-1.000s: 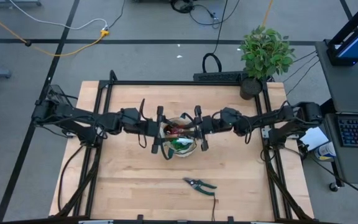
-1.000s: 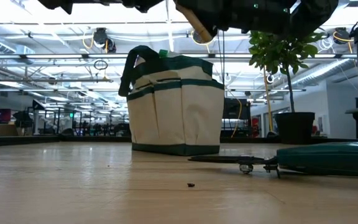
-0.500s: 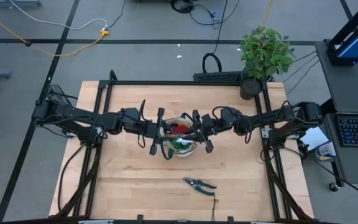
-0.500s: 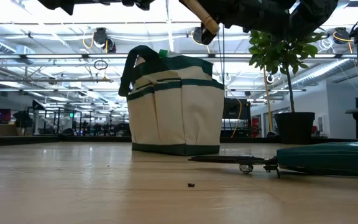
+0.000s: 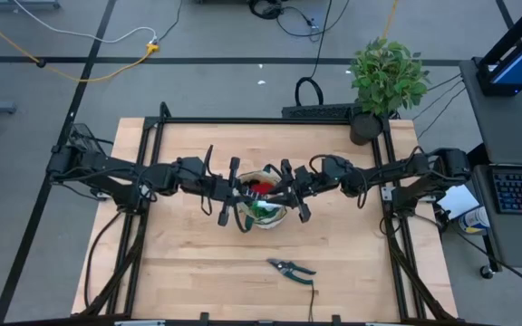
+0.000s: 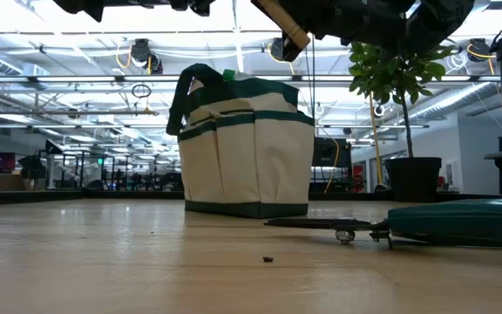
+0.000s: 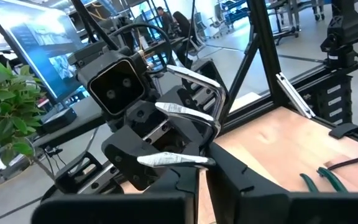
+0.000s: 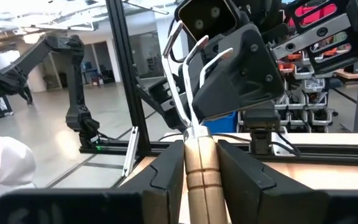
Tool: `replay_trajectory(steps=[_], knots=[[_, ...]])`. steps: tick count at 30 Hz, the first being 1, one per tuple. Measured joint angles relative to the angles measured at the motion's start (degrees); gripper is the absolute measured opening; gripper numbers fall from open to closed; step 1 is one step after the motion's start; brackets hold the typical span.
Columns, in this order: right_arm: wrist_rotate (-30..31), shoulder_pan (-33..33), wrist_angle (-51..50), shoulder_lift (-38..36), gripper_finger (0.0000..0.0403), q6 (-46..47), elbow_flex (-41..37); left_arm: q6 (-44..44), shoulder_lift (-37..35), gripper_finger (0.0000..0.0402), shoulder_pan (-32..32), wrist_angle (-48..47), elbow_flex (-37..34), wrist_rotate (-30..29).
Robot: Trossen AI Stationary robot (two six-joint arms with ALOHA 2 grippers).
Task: Pick & Place Garden tools in Gardening bag
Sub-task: Put the brown hand rake into the white gardening bag
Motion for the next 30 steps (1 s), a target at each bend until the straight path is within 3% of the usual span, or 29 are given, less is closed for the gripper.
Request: replay_trajectory(steps=[9, 14, 21, 26, 30], knots=[[0.5, -0.4, -5.5, -0.1, 0.0138, -5.9, 0.0, -3.9, 0.0, 0.0019, 0.0, -4.6, 0.0, -0.2], [4.7, -1.0, -10.2, -0.2, 0.0179, -7.2, 0.0, -4.4, -0.1, 0.0008, 0.2, -6.5, 0.0, -3.2], [5.8, -2.0, -15.6, -0.2, 0.0216, -9.0, 0.0, -8.5, -0.7, 0.0020, 1.2, -13.4, 0.0, -7.1], [12.9, -1.9, -19.0, -0.2, 0.0228, -10.9, 0.0, -9.2, -0.7, 0.0008, 2.2, -14.1, 0.0, -7.5], [15.3, -1.9, -21.5, -0.2, 0.0228, -10.9, 0.0, -9.2, -2.8, 0.0020, 2.8, -12.9, 0.0, -7.6]])
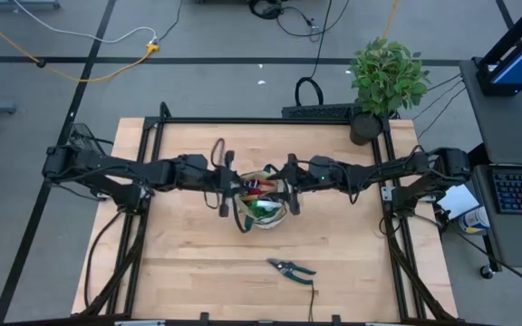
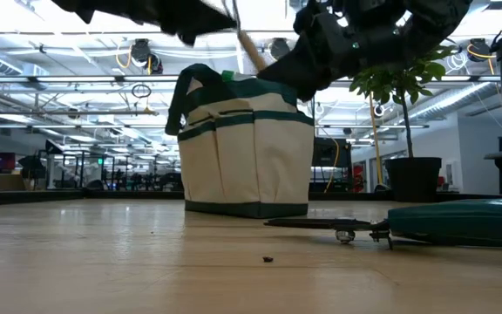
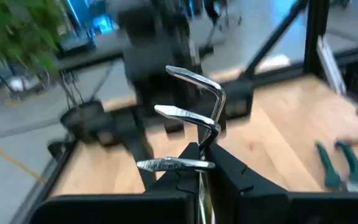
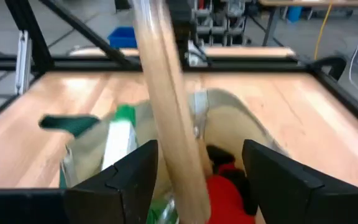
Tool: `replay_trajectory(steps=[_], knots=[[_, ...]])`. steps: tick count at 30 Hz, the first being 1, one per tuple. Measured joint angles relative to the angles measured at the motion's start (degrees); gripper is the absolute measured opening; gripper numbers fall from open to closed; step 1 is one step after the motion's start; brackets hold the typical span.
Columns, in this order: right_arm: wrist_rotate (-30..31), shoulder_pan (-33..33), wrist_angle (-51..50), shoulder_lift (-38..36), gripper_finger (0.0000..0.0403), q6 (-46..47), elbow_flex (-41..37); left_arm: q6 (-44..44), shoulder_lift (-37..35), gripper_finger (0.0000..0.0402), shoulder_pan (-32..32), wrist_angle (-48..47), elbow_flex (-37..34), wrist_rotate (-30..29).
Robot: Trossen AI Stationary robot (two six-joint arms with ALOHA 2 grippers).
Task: Pick & Place Garden tools in Gardening bag
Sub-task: Put the brown hand rake into the white gardening bag
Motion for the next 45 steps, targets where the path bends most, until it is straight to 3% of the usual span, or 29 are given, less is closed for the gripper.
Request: replay_trajectory(steps=[7, 16, 26, 31, 45], knots=[[0.2, 0.0, -1.1, 0.0, 0.0230, 0.0, 0.0, -0.8, -4.6, 0.0012, 1.6, -5.7, 0.1, -1.7], [0.1, 0.1, -2.7, 0.0, 0.0233, 1.0, 0.0, -4.1, -4.1, 0.0011, 3.0, -17.1, 0.0, -5.7], [0.0, 0.1, -3.1, 0.0, 0.0232, 2.6, 0.0, -4.7, -4.1, 0.0012, 3.6, -20.6, 0.0, -4.3], [0.0, 0.1, -3.2, 0.3, 0.0232, 2.6, 0.0, -5.7, -4.0, 0.0009, 4.1, -20.8, 2.1, 0.0], [-0.2, 0.2, -3.2, 0.3, 0.0228, 5.2, 0.0, -9.8, 7.2, 0.0009, 5.9, -22.8, 4.9, 0.7]])
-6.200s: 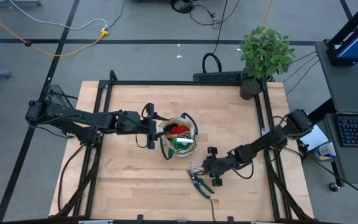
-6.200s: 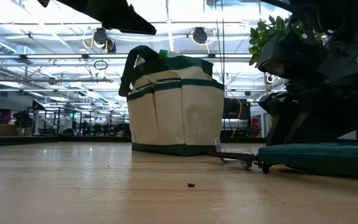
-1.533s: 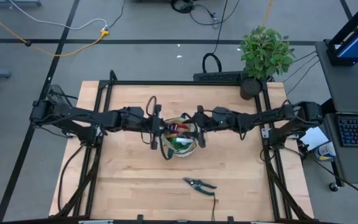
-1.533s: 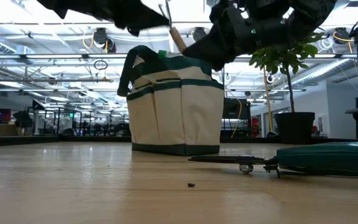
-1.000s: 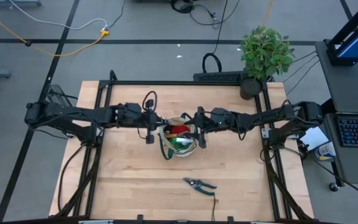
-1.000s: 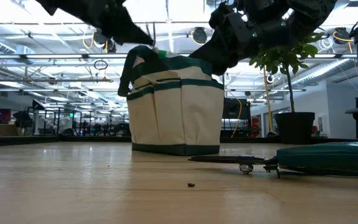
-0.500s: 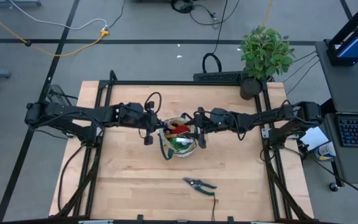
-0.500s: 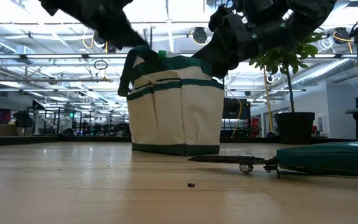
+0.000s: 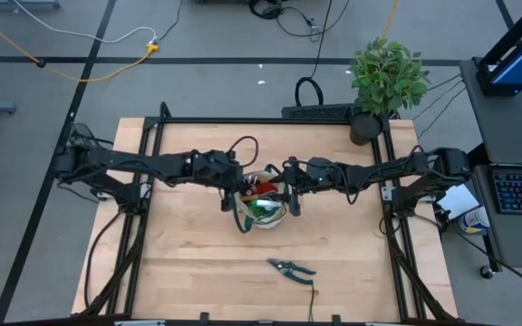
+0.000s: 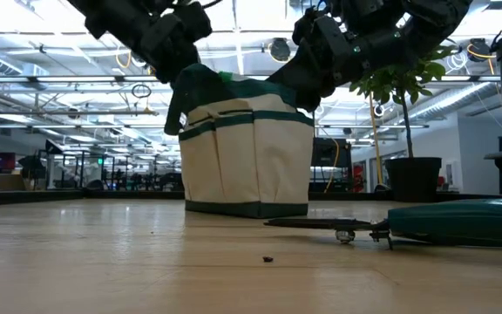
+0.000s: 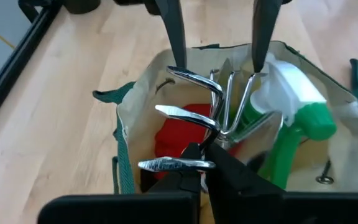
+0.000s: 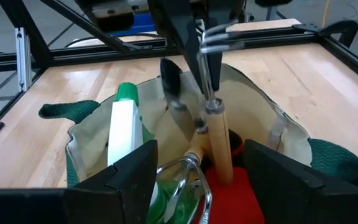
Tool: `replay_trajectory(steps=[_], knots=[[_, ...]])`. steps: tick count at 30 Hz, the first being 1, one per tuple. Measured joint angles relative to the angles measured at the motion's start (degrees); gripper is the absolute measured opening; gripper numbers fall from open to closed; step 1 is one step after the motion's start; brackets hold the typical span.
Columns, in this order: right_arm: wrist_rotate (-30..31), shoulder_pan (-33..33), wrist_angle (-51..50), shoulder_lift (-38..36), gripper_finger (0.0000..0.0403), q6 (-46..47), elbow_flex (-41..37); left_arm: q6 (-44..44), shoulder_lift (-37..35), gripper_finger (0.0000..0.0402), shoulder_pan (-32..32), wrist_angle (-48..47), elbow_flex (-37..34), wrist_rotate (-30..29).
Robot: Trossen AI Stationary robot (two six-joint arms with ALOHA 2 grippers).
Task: Pick & Place Garden tools in Gardening bag
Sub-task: Put the brown hand rake into the white gardening bag
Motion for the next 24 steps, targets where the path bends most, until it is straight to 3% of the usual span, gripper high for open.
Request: replay_trajectory(steps=[6, 16, 24], knots=[[0.0, 0.1, 0.0, 0.0, 0.0227, 0.0, 0.0, -0.7, 1.9, 0.0033, 0.0, -0.5, 0.0, 0.3], [0.0, 1.5, 0.1, 0.0, 0.0226, 0.0, 0.0, -0.1, 6.1, 0.0038, -0.1, 1.2, 0.1, 3.2], [0.0, 1.9, 0.0, 0.0, 0.0226, 0.0, 0.0, 5.3, 6.3, 0.0044, -0.2, 5.0, -0.2, 6.6]])
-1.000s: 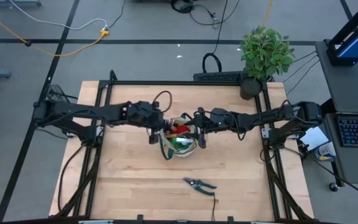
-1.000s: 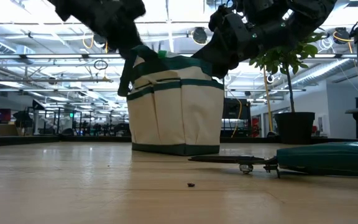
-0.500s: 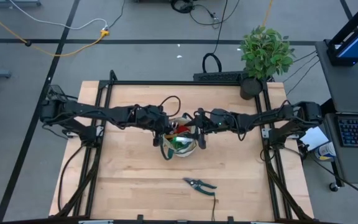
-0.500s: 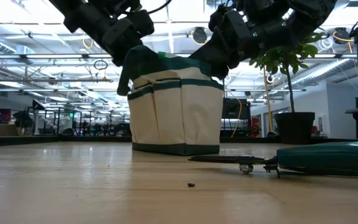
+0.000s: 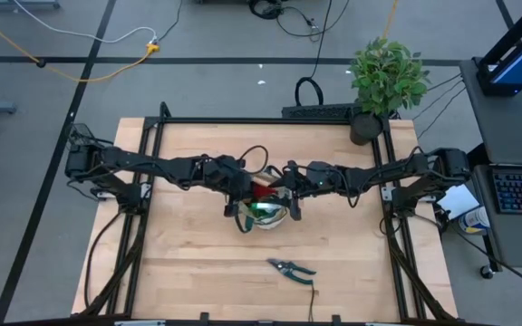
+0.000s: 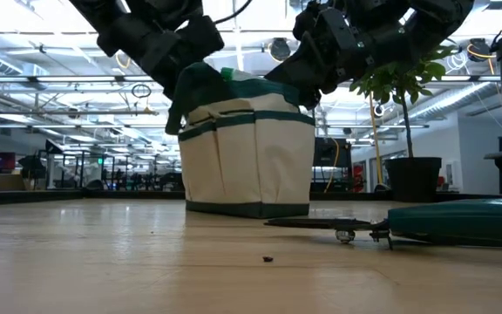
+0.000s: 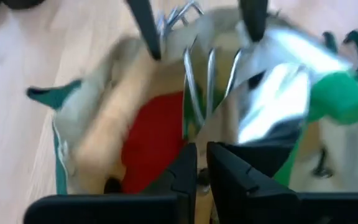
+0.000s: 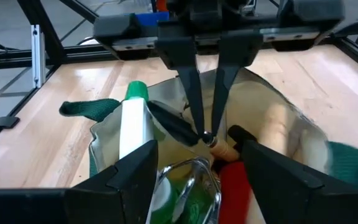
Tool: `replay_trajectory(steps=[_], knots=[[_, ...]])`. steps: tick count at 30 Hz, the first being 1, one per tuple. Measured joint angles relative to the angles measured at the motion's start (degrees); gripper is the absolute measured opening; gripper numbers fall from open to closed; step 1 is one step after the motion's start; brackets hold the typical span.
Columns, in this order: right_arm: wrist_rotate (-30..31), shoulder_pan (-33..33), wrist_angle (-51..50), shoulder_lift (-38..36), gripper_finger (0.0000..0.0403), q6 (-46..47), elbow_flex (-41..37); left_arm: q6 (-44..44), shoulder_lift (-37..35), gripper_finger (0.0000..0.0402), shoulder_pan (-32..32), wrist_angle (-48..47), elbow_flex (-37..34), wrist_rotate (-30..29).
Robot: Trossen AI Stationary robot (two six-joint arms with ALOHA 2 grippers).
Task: Pick & Place Garden tools in Gardening bag
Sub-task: Put the brown hand rake into the white gardening bag
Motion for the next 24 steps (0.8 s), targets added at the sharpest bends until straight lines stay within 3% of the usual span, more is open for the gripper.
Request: replay_trajectory(steps=[13, 19, 24], knots=[[0.0, 0.0, -0.5, 0.0, 0.0226, -0.2, 0.0, 0.6, 0.0, 0.0122, 0.0, -3.3, 0.0, -1.8], [0.0, 0.0, -0.6, -1.3, 0.0226, -0.2, 0.0, 0.5, -0.6, 0.0129, 0.0, -3.5, 0.0, -1.7], [0.5, 0.0, -6.5, -6.3, 0.0226, -3.2, 0.0, 0.6, -4.0, 0.0129, -0.1, -4.3, 0.1, -2.7]])
